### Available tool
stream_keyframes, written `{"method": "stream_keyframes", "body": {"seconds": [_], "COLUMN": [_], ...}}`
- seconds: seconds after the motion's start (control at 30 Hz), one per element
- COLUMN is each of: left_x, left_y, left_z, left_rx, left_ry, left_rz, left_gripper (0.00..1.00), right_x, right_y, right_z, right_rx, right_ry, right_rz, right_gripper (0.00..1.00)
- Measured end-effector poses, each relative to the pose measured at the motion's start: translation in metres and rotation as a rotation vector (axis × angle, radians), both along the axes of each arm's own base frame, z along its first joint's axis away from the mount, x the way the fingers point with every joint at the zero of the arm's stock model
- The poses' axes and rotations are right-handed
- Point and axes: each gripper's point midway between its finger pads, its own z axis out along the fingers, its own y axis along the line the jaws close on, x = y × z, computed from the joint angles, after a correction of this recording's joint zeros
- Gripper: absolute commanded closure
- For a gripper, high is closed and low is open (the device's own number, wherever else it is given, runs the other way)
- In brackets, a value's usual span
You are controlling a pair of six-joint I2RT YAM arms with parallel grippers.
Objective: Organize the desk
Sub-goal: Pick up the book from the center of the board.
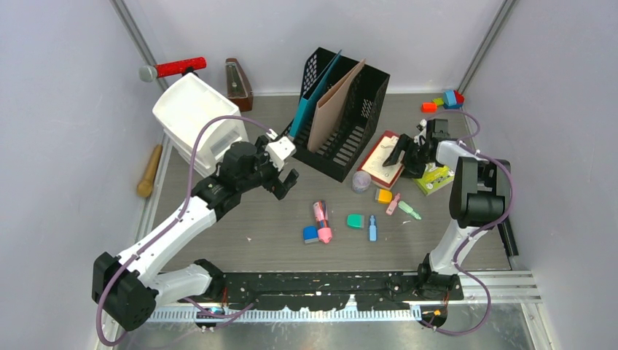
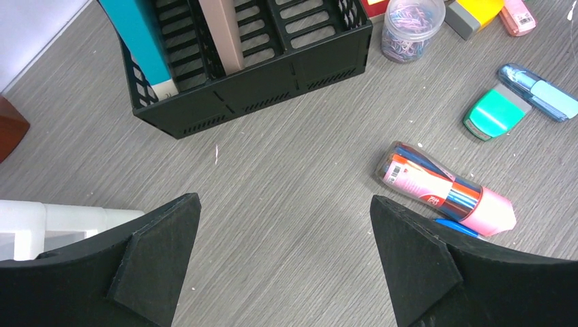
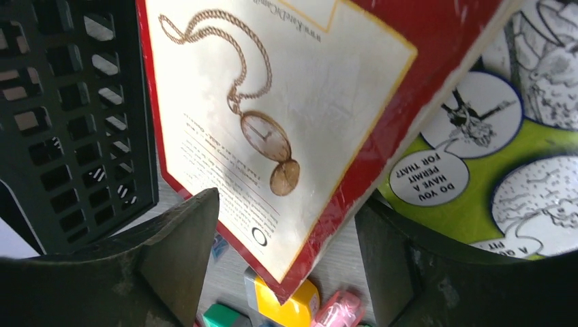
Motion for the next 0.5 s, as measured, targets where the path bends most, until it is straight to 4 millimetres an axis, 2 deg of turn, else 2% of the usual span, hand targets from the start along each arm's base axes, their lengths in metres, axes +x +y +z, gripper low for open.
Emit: {"method": "stream_keyframes", "body": {"seconds": [0.07,0.27,0.4,0.5], "left_x": [0.000,0.000,-0.001,-0.002], "left_y": [0.000,0.000,0.001,0.002], "left_z": [0.000,-0.004,-0.002,-0.001], "left_rx": [0.000,0.003,0.000,-0.002], "left_ry": [-0.003,0.000,-0.007,-0.014], "left_rz": [-0.001,-0.001,-0.002,-0.004], "left_gripper": [0.00,0.00,0.00,0.00], "right_x": [0.006,0.014,0.017,0.019], "right_y": [0.001,0.003,0.004,0.003], "right_z": [-0.001,-0.003,0.008,0.020], "right_rx": [0.010,0.035,0.054,0.038], "right_ry": [-0.011,-0.032,-0.068,-0.103], "right_rz": [-0.002,-0.002,0.005,0.007], "right_gripper": [0.33,0.70,0.82,0.86]}}
